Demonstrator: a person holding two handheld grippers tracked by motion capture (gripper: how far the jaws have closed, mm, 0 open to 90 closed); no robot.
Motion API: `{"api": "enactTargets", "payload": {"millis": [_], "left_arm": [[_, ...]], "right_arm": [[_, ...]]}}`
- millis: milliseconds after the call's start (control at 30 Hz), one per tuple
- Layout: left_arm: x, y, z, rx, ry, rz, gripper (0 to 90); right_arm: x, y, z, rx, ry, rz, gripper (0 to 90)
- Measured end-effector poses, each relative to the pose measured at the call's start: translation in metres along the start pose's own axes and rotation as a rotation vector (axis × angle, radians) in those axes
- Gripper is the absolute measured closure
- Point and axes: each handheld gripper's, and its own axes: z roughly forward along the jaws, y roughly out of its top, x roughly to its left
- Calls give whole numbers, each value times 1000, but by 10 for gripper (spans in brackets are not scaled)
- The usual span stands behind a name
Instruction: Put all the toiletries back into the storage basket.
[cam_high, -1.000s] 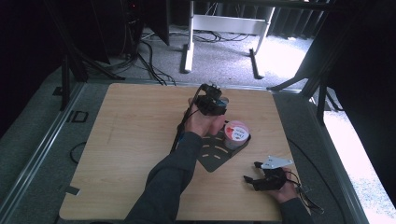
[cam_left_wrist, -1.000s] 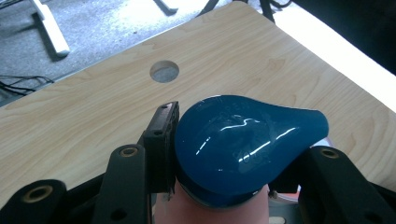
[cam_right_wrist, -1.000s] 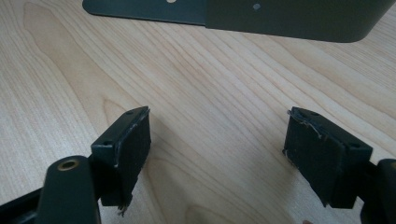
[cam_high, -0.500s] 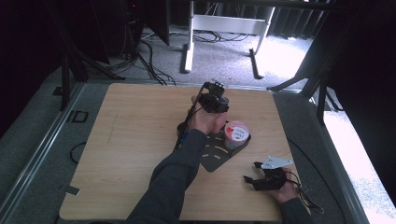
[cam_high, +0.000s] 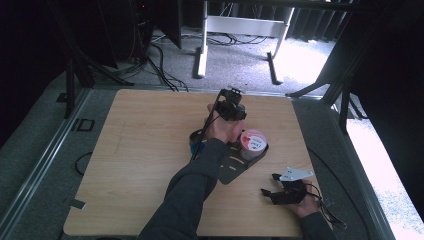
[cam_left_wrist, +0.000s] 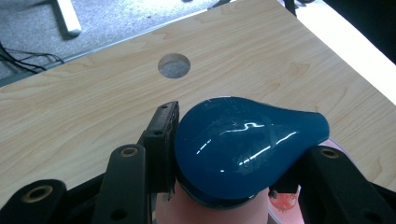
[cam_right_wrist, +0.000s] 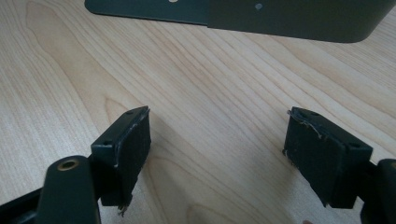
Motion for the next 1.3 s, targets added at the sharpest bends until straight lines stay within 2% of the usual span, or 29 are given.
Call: {"api": "enactTargets", "payload": {"millis": [567,733,867,1300], "left_arm": [[-9,-5,18,11,17,-13,528],[-8,-7,20,17,15,-19,527],[-9,-10,23,30,21,-8,528],[-9,-17,31,44,26,-30,527]], "right_arm": [[0,0,0,-1,0,-2,224],[0,0,0,0,1,-2,225],[0,0,0,1,1,-1,225],[0,0,0,2,1,0,225]]}}
